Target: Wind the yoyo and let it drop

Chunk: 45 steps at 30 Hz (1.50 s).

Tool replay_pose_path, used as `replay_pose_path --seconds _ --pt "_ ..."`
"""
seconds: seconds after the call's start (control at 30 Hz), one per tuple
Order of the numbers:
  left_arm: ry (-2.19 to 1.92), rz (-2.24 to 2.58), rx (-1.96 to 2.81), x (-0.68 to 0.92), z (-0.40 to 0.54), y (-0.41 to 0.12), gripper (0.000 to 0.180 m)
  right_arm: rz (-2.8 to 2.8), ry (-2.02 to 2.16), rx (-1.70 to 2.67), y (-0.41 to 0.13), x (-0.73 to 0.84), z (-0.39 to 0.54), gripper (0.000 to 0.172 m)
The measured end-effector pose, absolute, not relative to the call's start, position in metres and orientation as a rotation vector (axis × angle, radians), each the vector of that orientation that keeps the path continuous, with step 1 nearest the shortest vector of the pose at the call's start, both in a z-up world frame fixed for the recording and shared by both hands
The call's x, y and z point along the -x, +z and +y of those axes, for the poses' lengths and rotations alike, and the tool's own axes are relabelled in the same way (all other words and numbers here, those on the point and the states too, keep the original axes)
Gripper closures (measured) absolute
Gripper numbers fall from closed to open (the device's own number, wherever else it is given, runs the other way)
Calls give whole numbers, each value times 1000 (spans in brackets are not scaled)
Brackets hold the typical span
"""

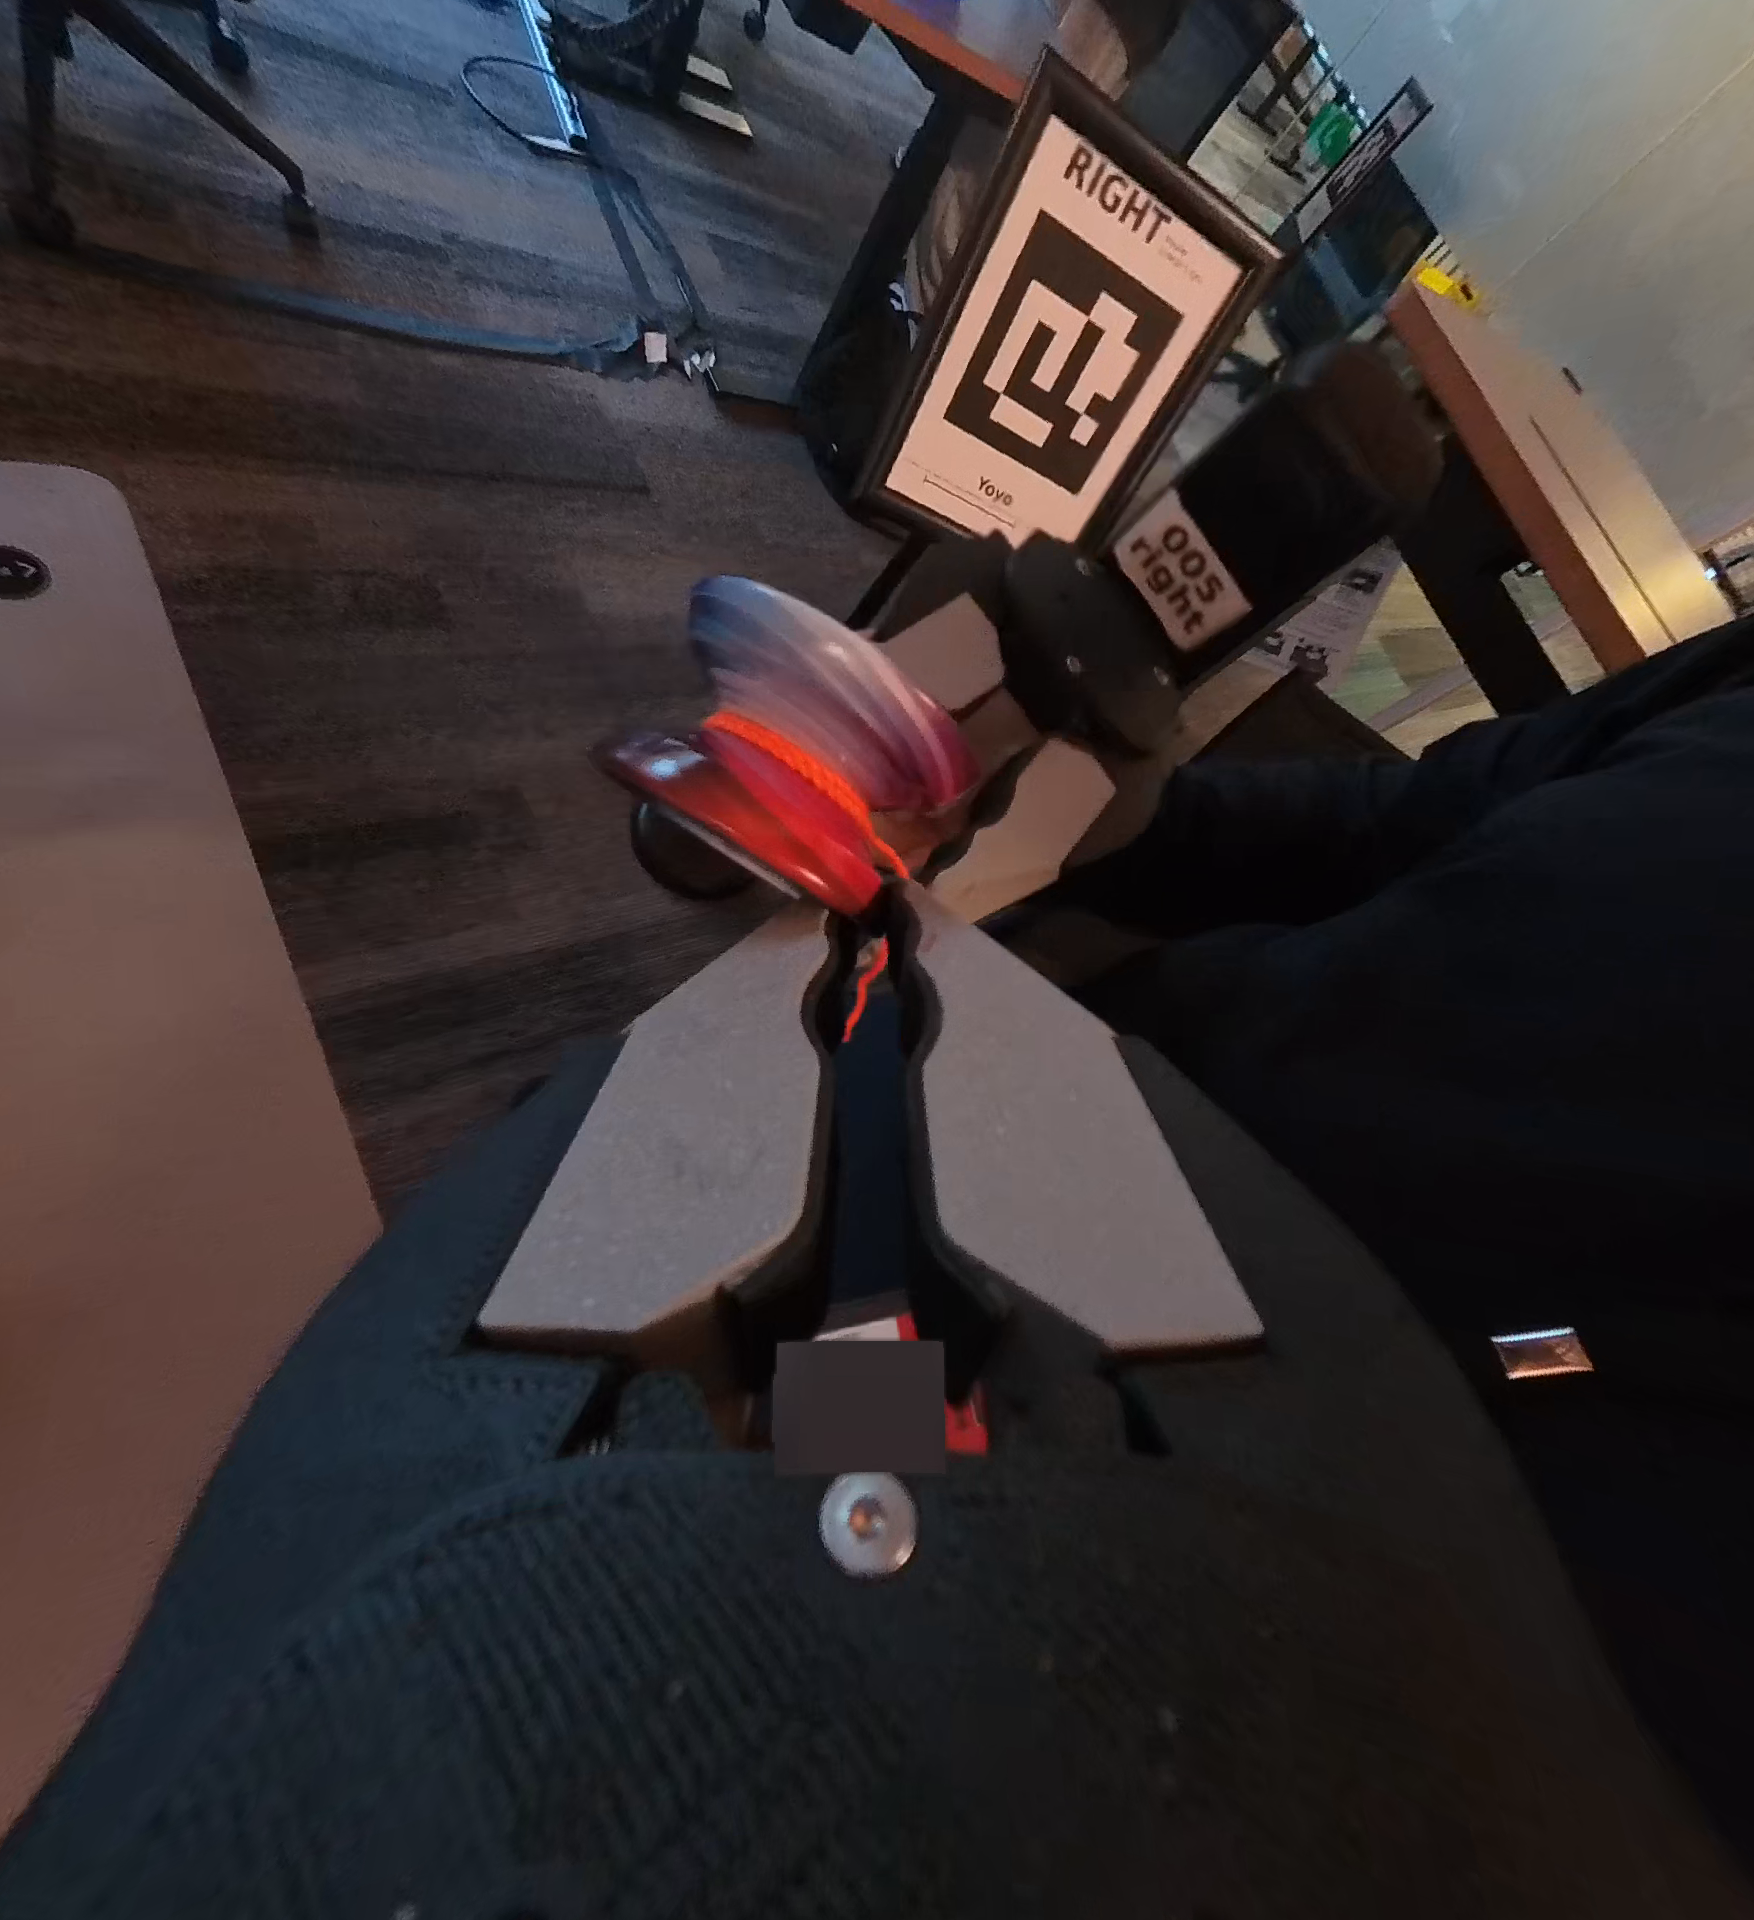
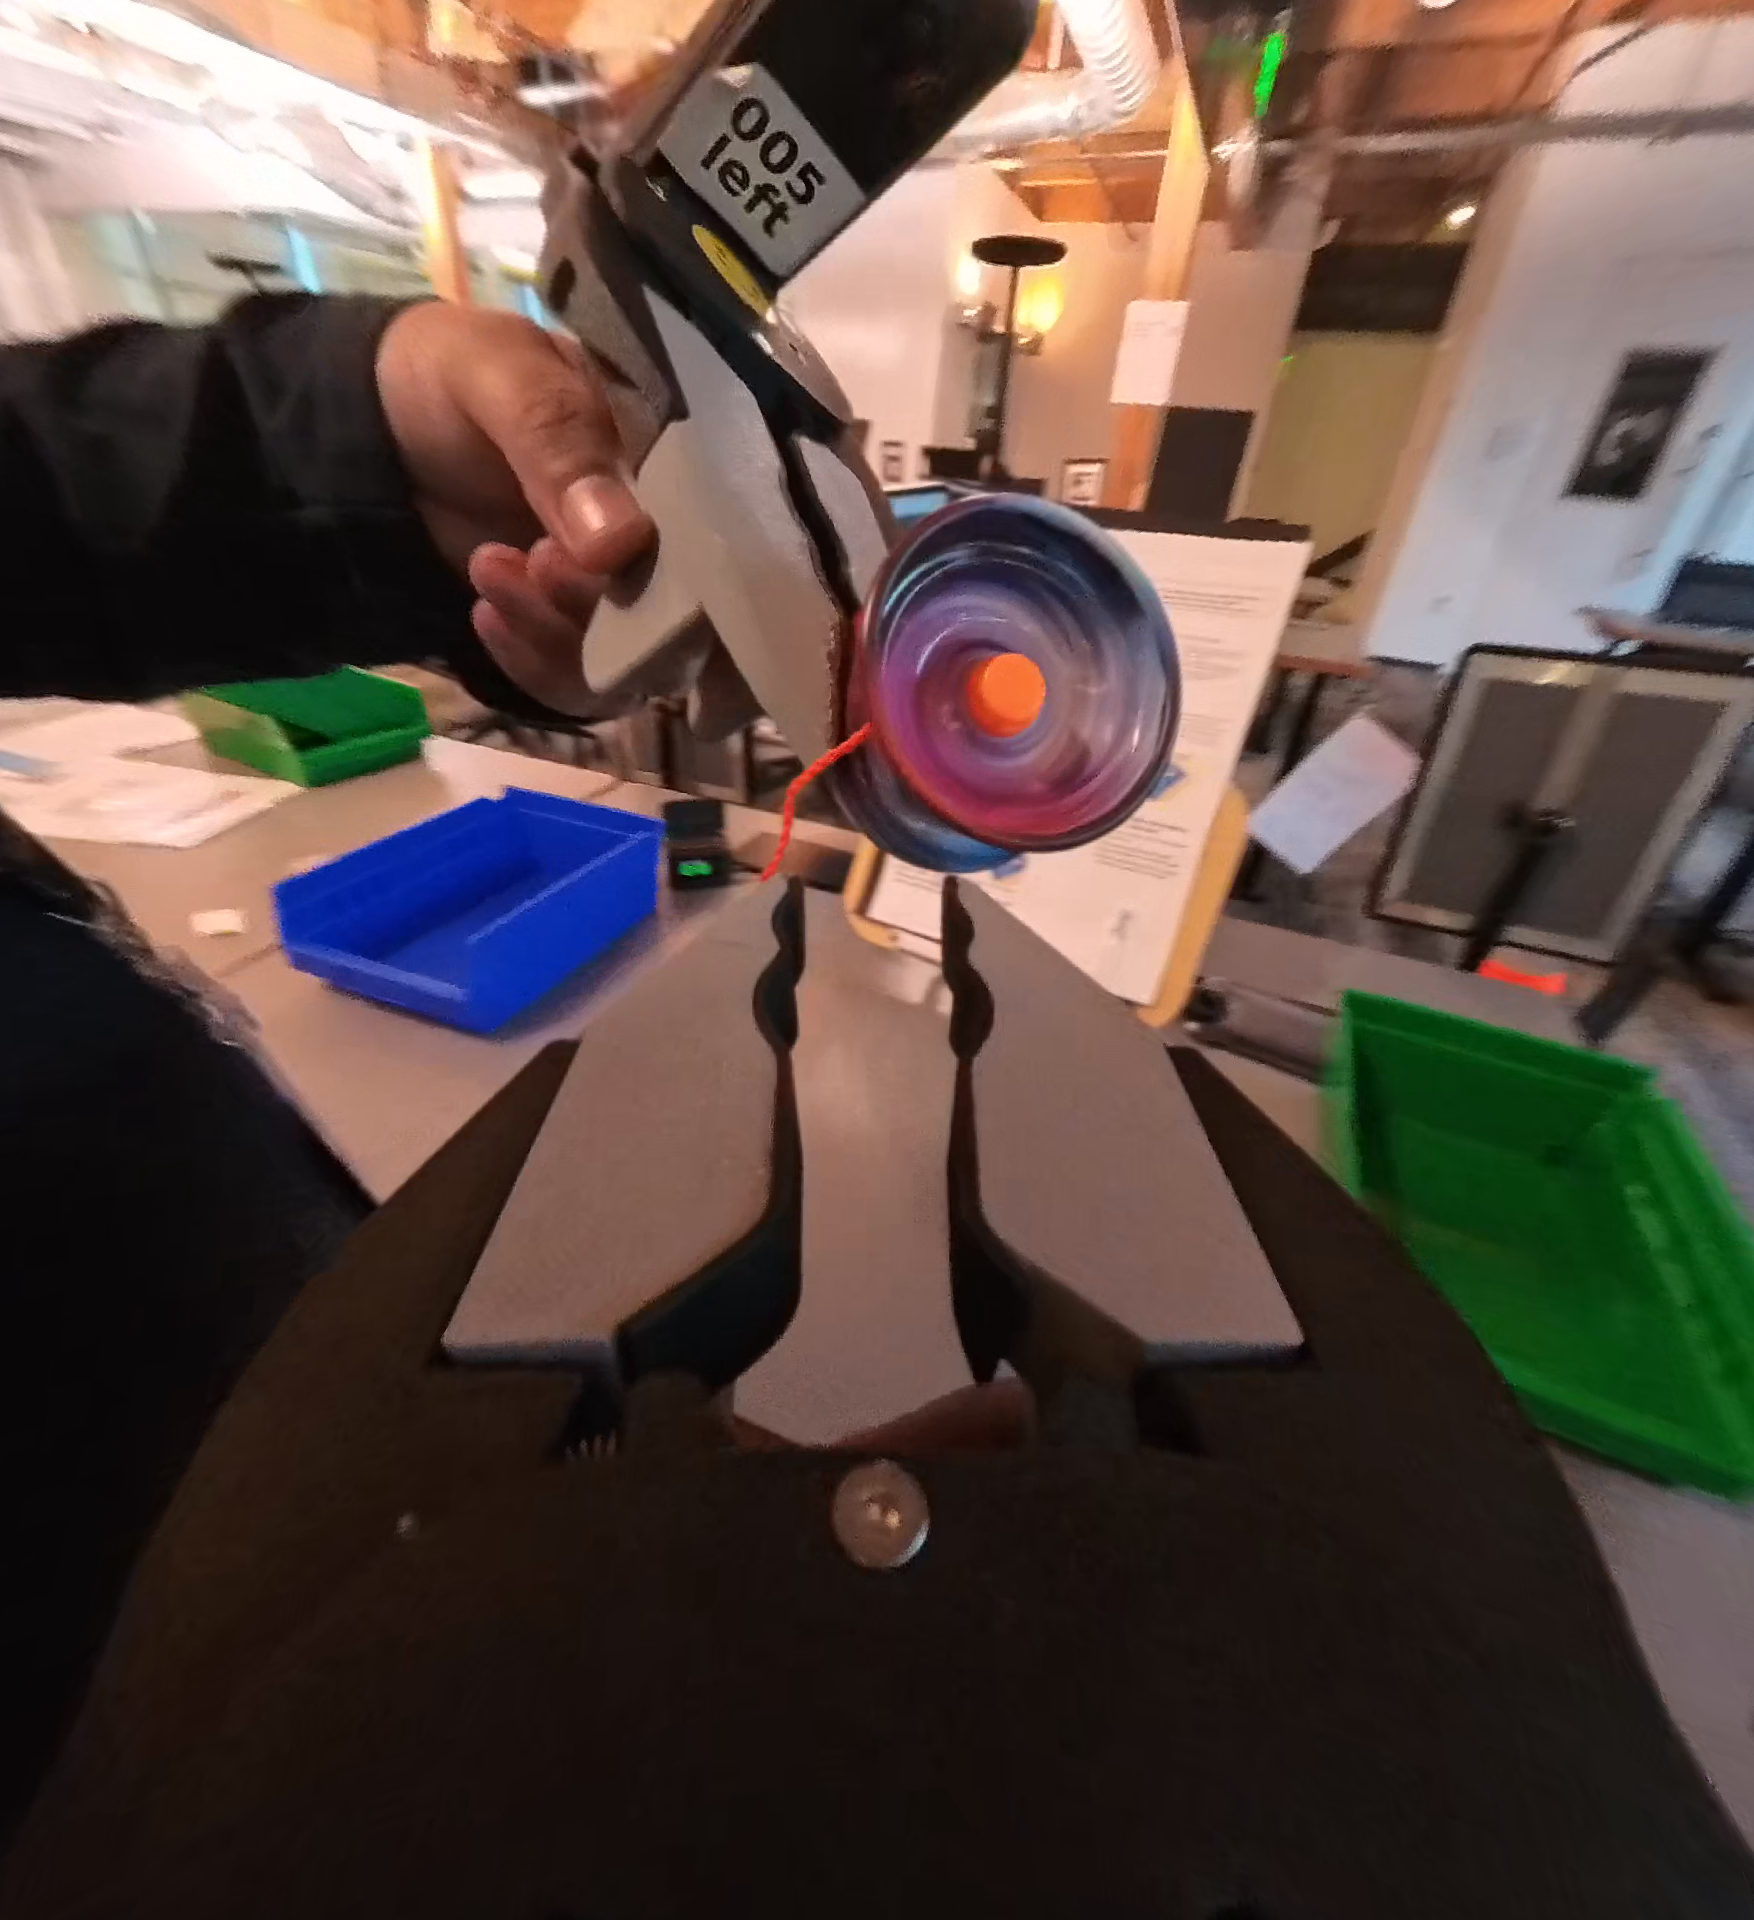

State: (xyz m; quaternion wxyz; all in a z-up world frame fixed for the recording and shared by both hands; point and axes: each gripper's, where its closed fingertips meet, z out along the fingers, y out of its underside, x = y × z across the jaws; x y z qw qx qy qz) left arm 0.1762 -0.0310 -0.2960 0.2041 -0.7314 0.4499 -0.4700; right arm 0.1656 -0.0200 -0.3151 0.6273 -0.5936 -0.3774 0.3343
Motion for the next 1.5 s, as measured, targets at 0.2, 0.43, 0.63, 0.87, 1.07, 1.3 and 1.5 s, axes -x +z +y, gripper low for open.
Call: replay_pose_path --seconds 0.2,0.43,0.63,0.87,1.07,1.3,1.5 --pt "-1384 1215 2056 -178 -32 -295 178 -922 384 1257 -312 -167 -22 145" --pt "-1440 1184 2068 -179 -34 -293 178 -1068 9 1040 -307 -161 -36 156" --pt "-1513 1107 2082 -178 -30 -292 178 -1232 -104 990 -317 -160 -36 147" --pt "-1556 1123 2116 -175 -34 -295 178 -1430 -327 774 -320 -169 -38 144" --pt "-1576 1115 2155 -173 -27 -297 178 -1495 -377 816 -308 -192 -14 139" --pt "-1707 939 2133 -180 -17 -288 178 -1261 -272 1041 -307 -193 2 140" --pt "-1808 872 2110 -182 -21 -280 178 -1156 -199 1091 -313 -193 12 140"
